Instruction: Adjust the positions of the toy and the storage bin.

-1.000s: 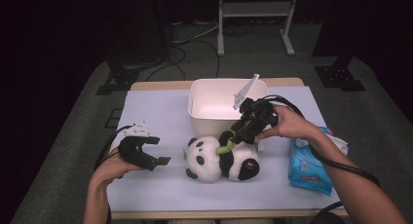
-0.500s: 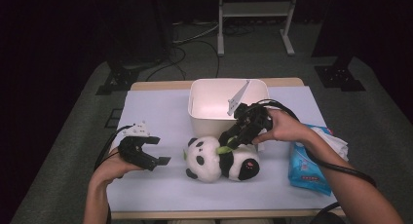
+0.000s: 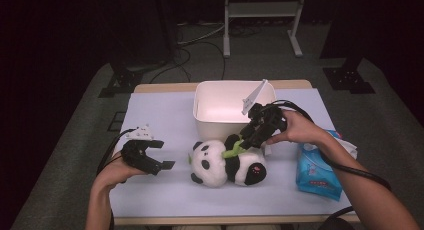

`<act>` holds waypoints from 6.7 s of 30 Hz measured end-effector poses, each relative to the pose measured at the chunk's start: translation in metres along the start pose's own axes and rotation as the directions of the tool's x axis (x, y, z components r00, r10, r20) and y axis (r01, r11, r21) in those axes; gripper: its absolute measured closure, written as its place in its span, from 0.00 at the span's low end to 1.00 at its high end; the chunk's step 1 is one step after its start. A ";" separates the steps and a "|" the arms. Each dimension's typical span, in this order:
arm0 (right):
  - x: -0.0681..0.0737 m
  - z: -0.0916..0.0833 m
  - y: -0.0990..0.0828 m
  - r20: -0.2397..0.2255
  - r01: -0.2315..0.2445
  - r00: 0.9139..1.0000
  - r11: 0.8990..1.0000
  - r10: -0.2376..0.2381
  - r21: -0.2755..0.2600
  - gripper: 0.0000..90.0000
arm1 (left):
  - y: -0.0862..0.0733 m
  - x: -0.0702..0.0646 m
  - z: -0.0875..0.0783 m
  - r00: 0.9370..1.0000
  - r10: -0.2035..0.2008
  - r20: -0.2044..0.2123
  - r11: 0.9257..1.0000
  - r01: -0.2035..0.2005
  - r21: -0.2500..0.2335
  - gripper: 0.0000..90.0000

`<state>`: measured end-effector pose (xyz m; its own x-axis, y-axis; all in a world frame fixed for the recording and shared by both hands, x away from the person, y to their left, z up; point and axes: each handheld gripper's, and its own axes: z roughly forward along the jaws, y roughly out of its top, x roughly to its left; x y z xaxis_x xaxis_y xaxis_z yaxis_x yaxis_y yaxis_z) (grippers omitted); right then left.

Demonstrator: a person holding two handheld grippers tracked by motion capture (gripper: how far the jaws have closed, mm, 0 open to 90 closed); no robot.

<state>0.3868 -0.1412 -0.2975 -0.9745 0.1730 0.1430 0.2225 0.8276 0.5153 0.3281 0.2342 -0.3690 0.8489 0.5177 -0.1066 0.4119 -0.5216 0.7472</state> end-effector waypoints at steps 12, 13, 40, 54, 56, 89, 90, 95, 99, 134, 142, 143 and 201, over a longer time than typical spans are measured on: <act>-0.007 -0.019 -0.027 0.021 -0.053 0.998 0.998 0.053 -0.031 0.52 | 0.000 0.000 0.003 1.000 -0.007 0.005 1.000 0.007 0.006 0.11; -0.007 -0.020 -0.028 0.024 -0.055 0.998 0.998 0.056 -0.031 0.52 | 0.000 0.000 0.003 1.000 -0.008 0.006 1.000 0.008 0.007 0.11; 0.013 0.008 0.001 -0.031 0.038 0.999 0.999 -0.038 0.006 0.51 | 0.000 0.000 0.000 1.000 -0.002 0.004 1.000 0.002 -0.001 0.11; 0.020 0.036 0.021 -0.072 0.086 0.994 0.995 -0.081 0.060 0.51 | -0.001 0.001 0.000 1.000 -0.005 0.008 1.000 0.005 -0.002 0.11; 0.021 0.040 0.023 -0.075 0.089 0.994 0.994 -0.084 0.068 0.52 | -0.001 0.001 -0.001 1.000 -0.004 0.008 1.000 0.004 -0.003 0.11; 0.013 0.043 0.024 -0.061 0.077 0.995 0.996 -0.074 0.044 0.85 | -0.003 0.005 -0.001 1.000 -0.020 0.012 1.000 0.020 -0.013 0.11; 0.013 0.042 0.024 -0.059 0.074 0.996 0.996 -0.072 0.039 0.85 | -0.004 0.006 0.000 1.000 -0.019 0.012 1.000 0.019 -0.009 0.11; 0.013 0.038 0.024 -0.067 0.075 0.995 0.997 -0.073 0.036 0.85 | -0.005 0.007 0.000 1.000 -0.027 0.013 1.000 0.027 -0.010 0.11; 0.017 0.034 0.026 -0.071 0.085 0.994 0.996 -0.082 0.040 0.85 | -0.006 0.008 0.000 1.000 -0.028 0.013 1.000 0.028 -0.009 0.11; 0.050 -0.073 0.071 0.099 0.168 0.982 0.985 -0.163 -0.038 0.85 | -0.009 0.012 -0.006 0.999 -0.046 0.002 0.999 0.046 -0.026 0.11; 0.047 -0.093 0.082 0.147 0.170 0.976 0.985 -0.162 -0.042 0.85 | -0.010 0.013 -0.005 0.999 -0.048 0.003 0.999 0.048 -0.024 0.11; 0.046 -0.096 0.083 0.148 0.170 0.976 0.984 -0.162 -0.046 0.85 | -0.010 0.013 -0.005 0.999 -0.049 0.003 0.999 0.049 -0.025 0.11; -0.109 -0.057 0.099 0.164 -0.043 0.986 0.999 0.040 0.017 0.85 | -0.023 0.027 -0.009 0.995 -0.101 0.002 0.994 0.101 -0.041 0.11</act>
<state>0.5165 -0.1078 -0.2140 -0.9565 0.2909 0.0226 0.2636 0.8283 0.4944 0.3385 0.2662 -0.3834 0.8035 0.5666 -0.1827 0.4818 -0.4387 0.7586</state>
